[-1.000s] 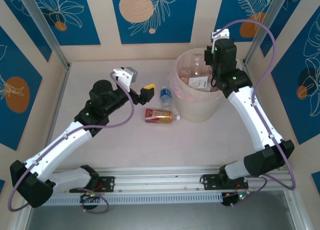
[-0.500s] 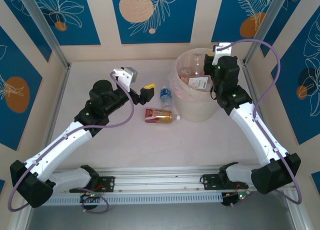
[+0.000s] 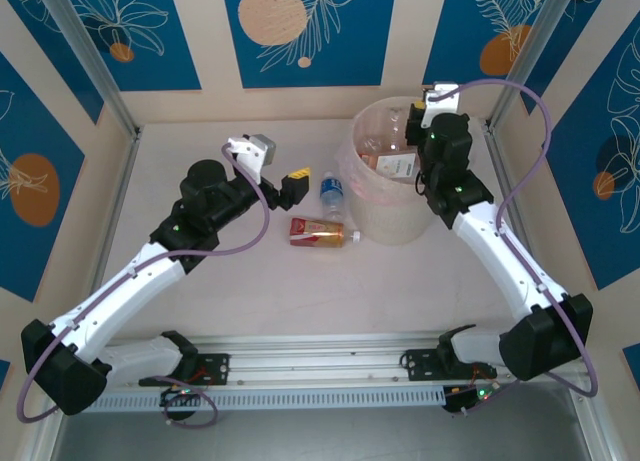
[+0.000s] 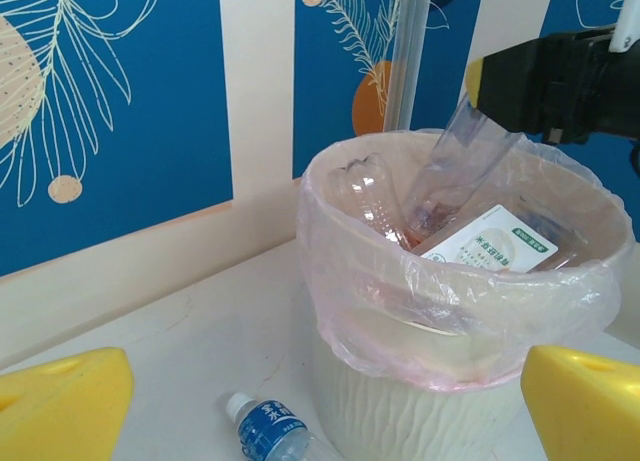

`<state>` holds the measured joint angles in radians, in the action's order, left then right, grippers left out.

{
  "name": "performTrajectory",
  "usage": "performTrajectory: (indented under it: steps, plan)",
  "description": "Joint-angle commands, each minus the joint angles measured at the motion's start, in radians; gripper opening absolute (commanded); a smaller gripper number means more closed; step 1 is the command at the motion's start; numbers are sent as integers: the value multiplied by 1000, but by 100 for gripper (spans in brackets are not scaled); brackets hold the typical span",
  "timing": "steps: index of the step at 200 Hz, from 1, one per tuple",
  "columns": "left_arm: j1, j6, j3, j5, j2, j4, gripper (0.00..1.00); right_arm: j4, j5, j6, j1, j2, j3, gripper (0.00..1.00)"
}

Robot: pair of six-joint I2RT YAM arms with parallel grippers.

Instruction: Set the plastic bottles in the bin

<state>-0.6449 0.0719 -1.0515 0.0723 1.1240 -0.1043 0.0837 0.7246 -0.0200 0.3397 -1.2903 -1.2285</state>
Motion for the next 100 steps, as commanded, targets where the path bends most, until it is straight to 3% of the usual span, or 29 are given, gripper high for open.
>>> performTrajectory:
  steps: [1, 69, 100]
  plan:
    - [-7, 3, 4, -16, 6, -16, 100, -16, 98, -69, 11, -6, 11, 0]
    - [-8, 2, -1, -20, 7, -19, 100, 94, 68, -272, 59, -41, 35, 0]
    - [-7, 3, -5, -21, 13, -21, 100, 62, 24, -244, 59, -70, 40, 0]
